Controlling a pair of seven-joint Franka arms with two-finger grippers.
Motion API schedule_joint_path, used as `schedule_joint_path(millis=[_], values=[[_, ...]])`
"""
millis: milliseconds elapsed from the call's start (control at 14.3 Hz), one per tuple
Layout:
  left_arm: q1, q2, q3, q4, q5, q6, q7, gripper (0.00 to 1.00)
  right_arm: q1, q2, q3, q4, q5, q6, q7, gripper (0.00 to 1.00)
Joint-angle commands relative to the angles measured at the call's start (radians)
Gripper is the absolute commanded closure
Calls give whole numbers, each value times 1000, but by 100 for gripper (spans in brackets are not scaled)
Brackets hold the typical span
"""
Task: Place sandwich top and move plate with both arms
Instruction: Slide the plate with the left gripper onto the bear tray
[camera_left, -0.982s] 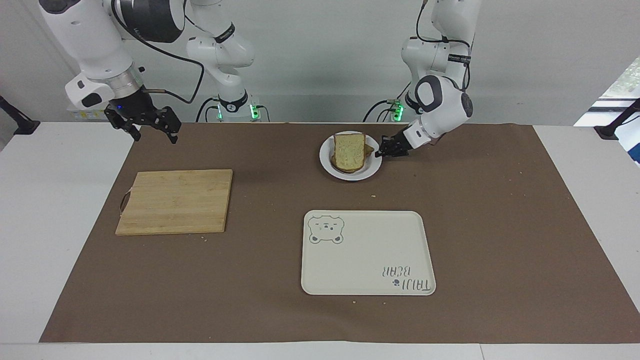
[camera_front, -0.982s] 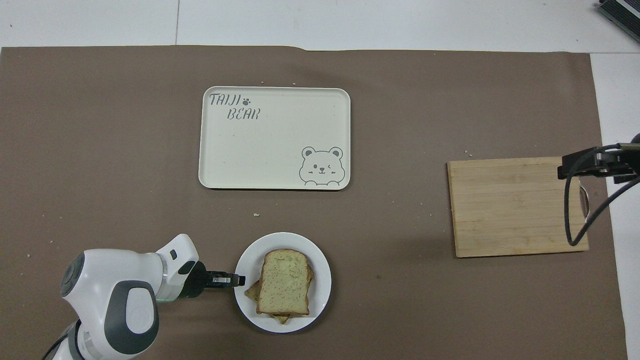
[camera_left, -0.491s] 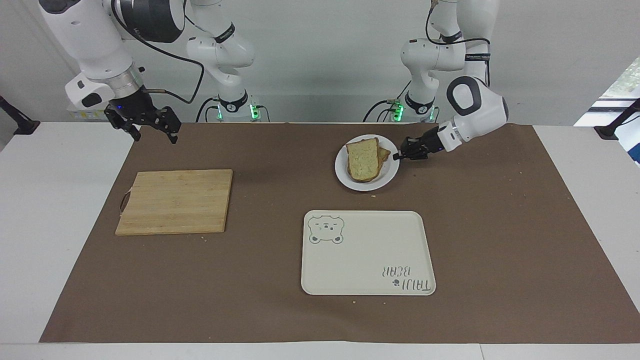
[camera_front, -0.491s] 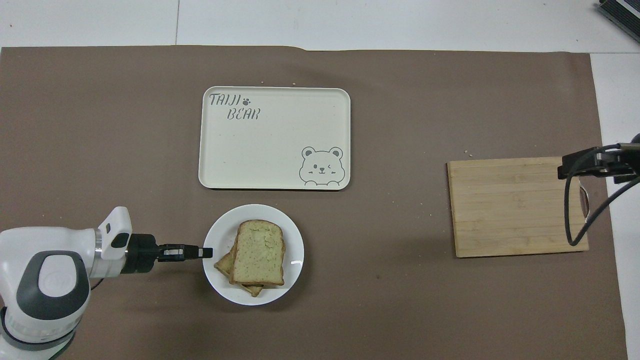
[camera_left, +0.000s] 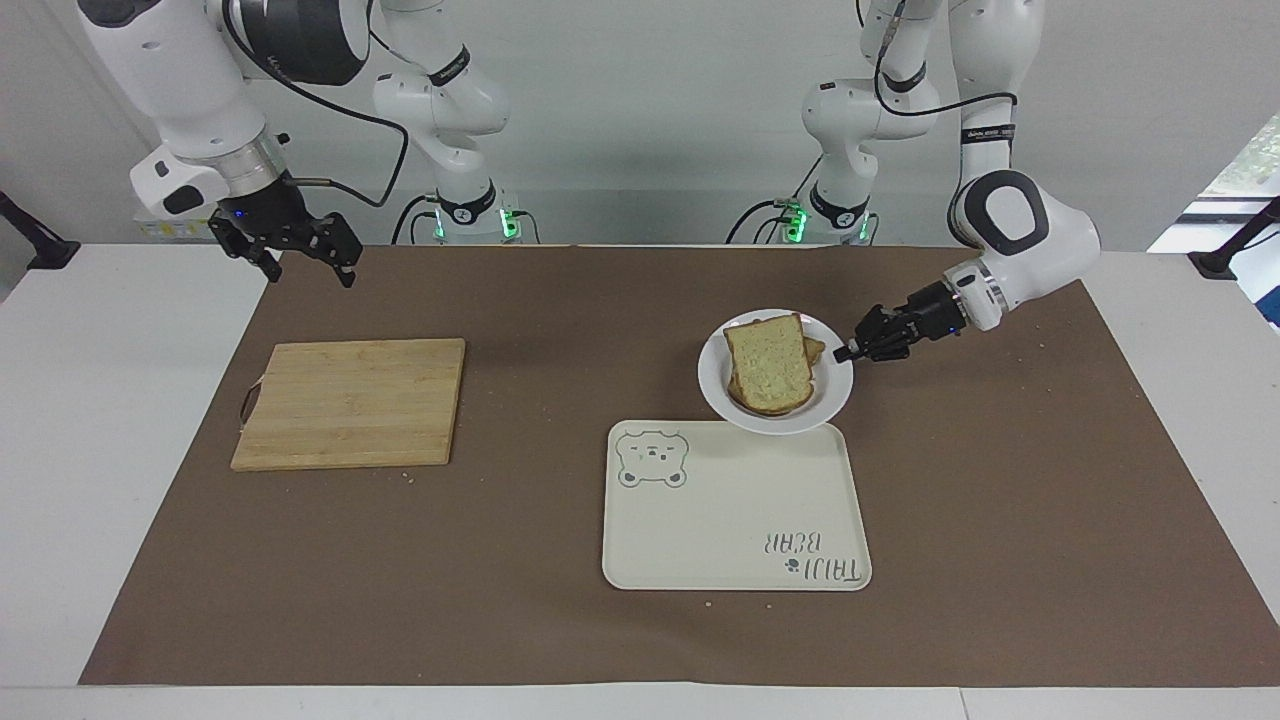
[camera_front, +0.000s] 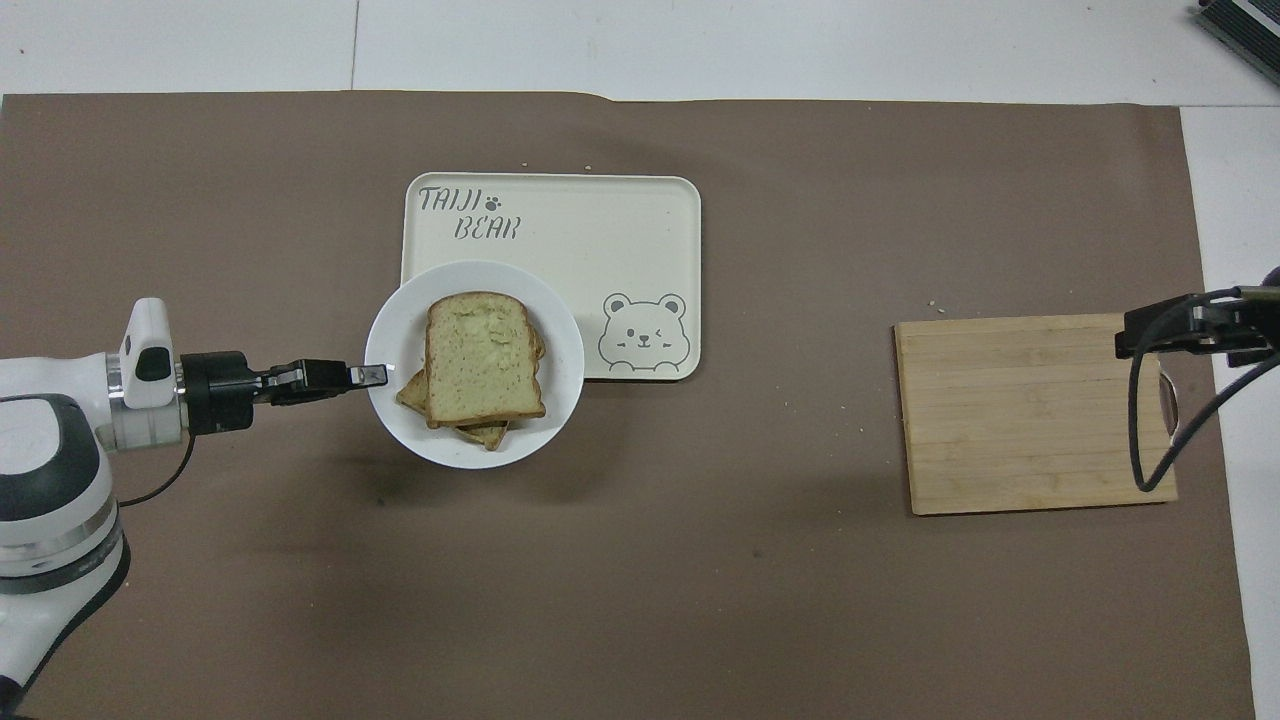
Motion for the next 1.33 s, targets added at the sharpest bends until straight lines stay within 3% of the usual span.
schedule_joint_path(millis=[0, 280, 491, 701, 1052, 1122, 1262], values=[[3, 102, -16, 72, -120, 44, 17, 100, -10, 12, 9, 21, 18, -11, 12, 0], [7, 275, -71, 270, -181, 90, 18, 100, -10, 12, 9, 21, 18, -11, 12, 0], [14, 397, -128, 353, -220, 144, 75, 100, -10, 12, 10, 21, 18, -11, 12, 0], [11, 432, -191, 370, -228, 244, 84, 100, -12, 11, 10, 21, 18, -11, 12, 0], [7, 438, -185, 361, -218, 233, 84, 98, -10, 12, 9, 21, 19, -11, 12, 0], [8, 437, -185, 362, -210, 232, 76, 90, -10, 11, 9, 21, 18, -11, 12, 0], [-3, 425, -181, 367, -152, 258, 66, 56, -10, 11, 10, 21, 18, -11, 12, 0]])
